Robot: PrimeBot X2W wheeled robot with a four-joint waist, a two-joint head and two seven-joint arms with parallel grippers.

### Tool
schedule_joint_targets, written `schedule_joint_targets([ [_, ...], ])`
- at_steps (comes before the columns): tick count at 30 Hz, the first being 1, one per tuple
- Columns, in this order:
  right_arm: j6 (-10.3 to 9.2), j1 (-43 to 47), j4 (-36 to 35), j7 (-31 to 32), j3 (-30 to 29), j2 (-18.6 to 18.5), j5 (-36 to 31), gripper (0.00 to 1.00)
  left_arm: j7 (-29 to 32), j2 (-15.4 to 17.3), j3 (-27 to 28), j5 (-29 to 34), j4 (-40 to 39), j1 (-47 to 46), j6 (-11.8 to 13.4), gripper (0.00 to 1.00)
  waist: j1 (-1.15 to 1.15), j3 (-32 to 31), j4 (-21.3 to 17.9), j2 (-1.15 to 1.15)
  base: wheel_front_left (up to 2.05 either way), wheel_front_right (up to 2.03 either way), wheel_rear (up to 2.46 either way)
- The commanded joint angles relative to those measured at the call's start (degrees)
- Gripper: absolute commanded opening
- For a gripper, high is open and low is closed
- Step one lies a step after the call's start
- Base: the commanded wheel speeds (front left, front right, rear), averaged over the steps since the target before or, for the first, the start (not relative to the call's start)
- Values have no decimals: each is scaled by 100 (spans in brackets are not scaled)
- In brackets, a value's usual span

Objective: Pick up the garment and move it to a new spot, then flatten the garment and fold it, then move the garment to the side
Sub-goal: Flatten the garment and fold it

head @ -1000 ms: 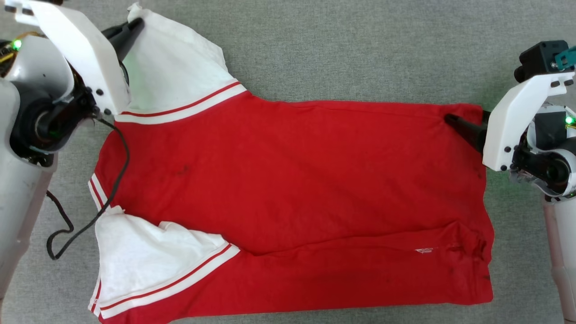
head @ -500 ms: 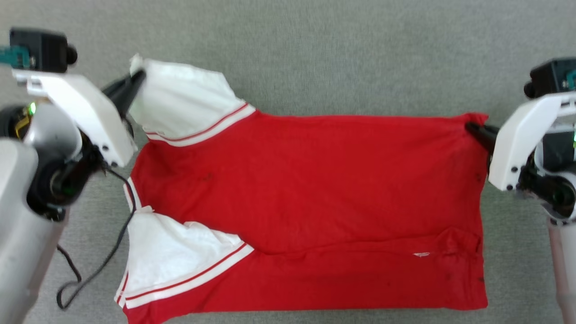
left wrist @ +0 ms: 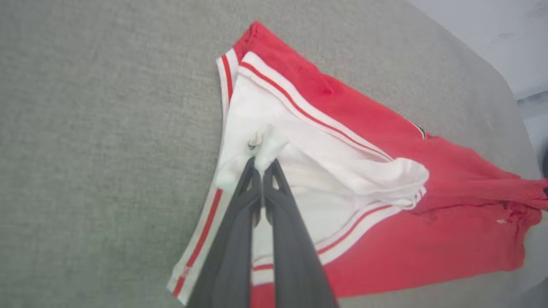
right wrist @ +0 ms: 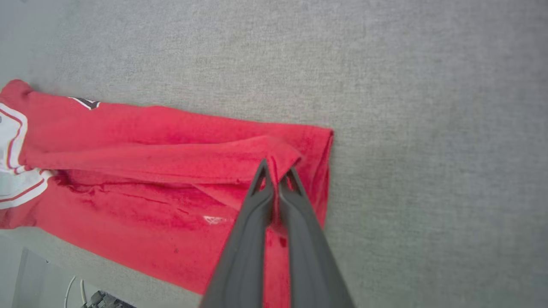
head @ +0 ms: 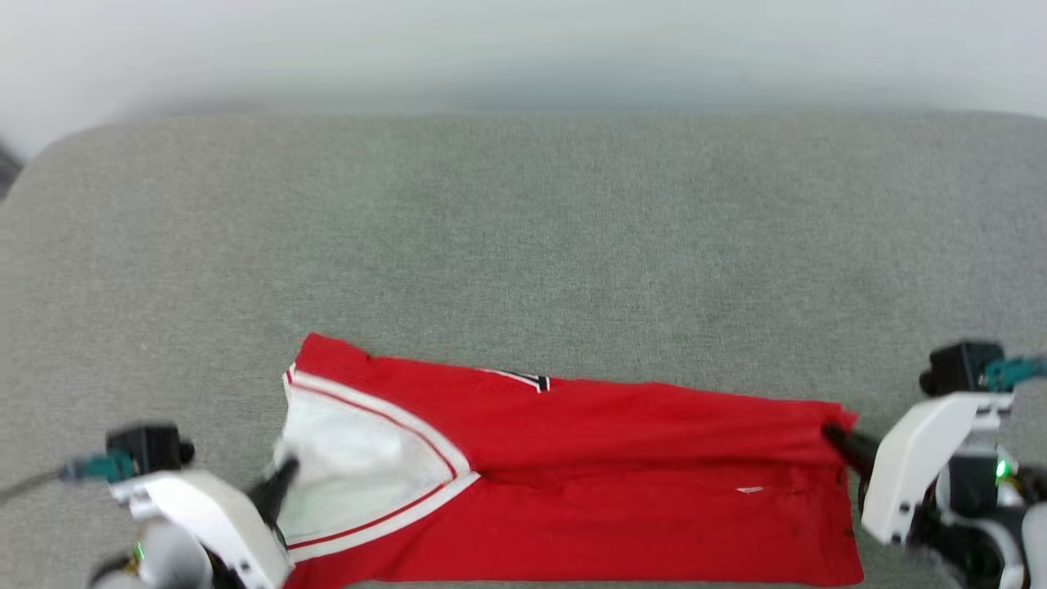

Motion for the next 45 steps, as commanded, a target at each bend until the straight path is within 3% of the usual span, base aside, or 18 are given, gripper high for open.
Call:
schedule_joint_targets([
  [1,-3,235,56,-83,-30,58,5,0,-105,-154,-9,-123,76,255,34,0,1,-109,42,0,0,0,0],
  [3,-3,440,138,-204,-49,92,-58,0,-188,-330,-41,-259,196,521,0,0,1,-120,34,0,0,0,0],
  [4,-3,541,199,-255,-30,126,-51,4,-250,-405,-37,-299,273,598,-6,18,1,-124,35,0,0,0,0],
  [5,-3,608,240,-345,11,163,-34,89,-305,-480,-39,-343,349,663,-33,49,1,-124,32,0,0,0,0],
  [6,-3,650,297,-464,14,159,-11,100,-382,-530,-48,-312,448,689,-62,100,1,-119,31,0,0,0,0],
  [14,-3,873,399,-1596,194,66,78,100,-1287,-873,-86,220,764,368,-55,100,1,-261,-29,0,0,0,0],
  [19,-3,893,-45,-1808,23,-116,117,100,-1846,-835,-63,756,435,234,238,100,1,-493,-127,0,0,0,0],
  [24,-3,816,-256,-1331,-285,-321,138,100,-2452,-830,-64,1382,31,48,552,100,1,-679,-122,0,0,0,0],
  [32,-3,757,-182,-136,-515,-388,26,100,-2833,-872,-165,2327,-341,-202,787,100,1,-642,143,0,0,0,0],
  [45,-3,511,611,257,-403,188,5,100,-2894,-1071,-258,2934,-742,-382,700,100,1,-106,684,0,0,0,0],
])
